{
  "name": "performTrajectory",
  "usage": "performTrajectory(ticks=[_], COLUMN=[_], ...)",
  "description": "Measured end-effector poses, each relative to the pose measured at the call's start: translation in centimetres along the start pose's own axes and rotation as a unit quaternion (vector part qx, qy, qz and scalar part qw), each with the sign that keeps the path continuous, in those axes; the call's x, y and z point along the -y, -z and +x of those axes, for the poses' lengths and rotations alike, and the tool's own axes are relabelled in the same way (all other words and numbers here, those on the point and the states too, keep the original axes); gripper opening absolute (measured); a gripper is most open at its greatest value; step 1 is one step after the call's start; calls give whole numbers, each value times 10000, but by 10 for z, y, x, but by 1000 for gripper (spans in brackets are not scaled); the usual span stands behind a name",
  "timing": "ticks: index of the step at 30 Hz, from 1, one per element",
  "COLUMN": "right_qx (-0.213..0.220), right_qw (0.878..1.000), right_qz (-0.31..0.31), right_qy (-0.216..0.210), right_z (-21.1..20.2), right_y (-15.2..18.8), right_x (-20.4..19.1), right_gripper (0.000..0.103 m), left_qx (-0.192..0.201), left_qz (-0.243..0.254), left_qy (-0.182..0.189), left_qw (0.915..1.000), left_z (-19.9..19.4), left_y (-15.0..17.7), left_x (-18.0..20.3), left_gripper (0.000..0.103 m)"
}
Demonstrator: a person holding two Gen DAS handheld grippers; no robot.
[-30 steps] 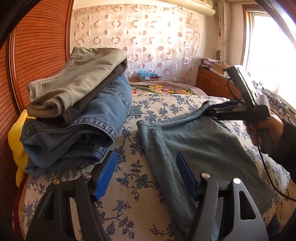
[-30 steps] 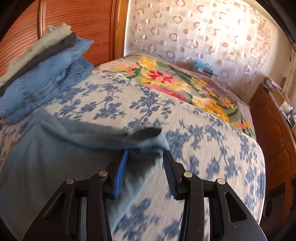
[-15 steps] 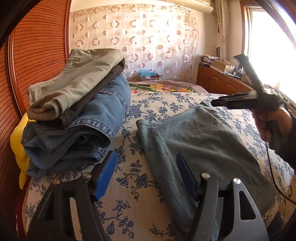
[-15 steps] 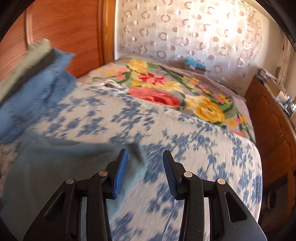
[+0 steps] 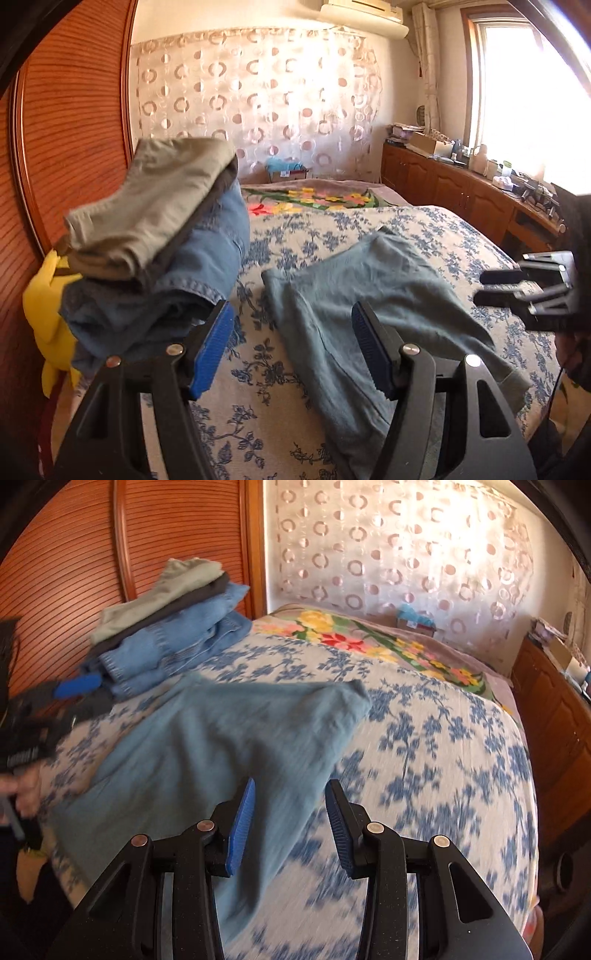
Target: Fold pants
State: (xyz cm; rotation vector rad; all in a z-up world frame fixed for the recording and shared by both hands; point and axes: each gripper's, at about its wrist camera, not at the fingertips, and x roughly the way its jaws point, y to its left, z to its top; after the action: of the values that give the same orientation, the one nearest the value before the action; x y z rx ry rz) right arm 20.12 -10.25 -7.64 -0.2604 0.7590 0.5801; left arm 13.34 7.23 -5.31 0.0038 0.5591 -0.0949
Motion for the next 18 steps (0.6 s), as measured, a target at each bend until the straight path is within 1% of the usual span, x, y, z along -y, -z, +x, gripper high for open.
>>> performTrajectory(ticks=[7,10,13,18], right_qx=[133,132,122,95], right_qw=[9999,9999,9999,9999], right_qz=[24,34,53,115], right_qy=[-46,-38,19,-1], right_z=[-34,-45,-55,-64], right_y=[30,44,59,81], right_x=[-14,-20,-23,-28], right_gripper=[39,39,39,39], left_qx=[51,12,-80,-260], left_qz=[50,72,130,177], left_qy=[62,95,122,153], left_qw=[10000,9999,9998,9994], left_z=[-18,-25,-29,-33], left_y=[-3,3,11,27], left_x=[3,9,17,25], left_gripper=[67,67,67,67])
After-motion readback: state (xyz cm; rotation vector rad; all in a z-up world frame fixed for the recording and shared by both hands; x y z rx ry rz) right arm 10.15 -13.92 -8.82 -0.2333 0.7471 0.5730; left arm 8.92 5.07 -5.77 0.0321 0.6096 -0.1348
